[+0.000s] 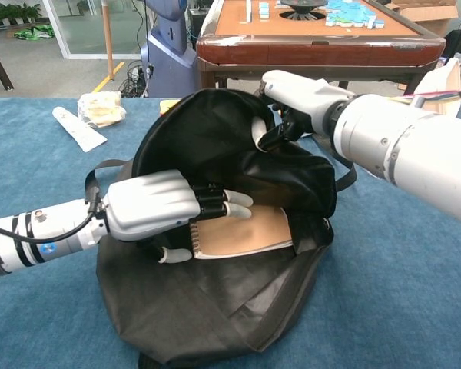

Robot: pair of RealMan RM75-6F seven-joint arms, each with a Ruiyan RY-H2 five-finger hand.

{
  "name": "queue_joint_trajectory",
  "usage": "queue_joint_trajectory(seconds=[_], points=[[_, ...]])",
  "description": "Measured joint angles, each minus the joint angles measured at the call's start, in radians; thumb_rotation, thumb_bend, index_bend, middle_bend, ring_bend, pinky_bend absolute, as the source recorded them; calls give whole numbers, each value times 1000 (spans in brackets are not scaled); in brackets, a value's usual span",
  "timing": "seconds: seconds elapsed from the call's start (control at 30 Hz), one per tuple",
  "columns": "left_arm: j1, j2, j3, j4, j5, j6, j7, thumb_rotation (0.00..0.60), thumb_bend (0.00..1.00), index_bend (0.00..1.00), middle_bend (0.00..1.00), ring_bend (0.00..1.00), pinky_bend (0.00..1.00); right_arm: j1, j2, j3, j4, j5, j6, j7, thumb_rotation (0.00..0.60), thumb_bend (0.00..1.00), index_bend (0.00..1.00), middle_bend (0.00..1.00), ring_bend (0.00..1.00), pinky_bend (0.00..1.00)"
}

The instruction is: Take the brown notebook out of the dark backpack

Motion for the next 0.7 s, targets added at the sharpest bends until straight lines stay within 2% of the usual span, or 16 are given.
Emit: queue_joint_trajectory(seconds=[0.37, 0.7], points=[[-9, -17, 7, 17, -29, -6, -16, 600, 252, 118, 91, 125, 241, 17, -20, 44, 67, 60, -14, 13, 600, 821, 672, 261, 94, 114], [-18, -31, 6, 23, -54, -20, -29, 600, 251, 172, 91, 125, 241, 41, -39, 84, 120, 130, -26, 15, 600, 821, 672, 261, 94, 114]])
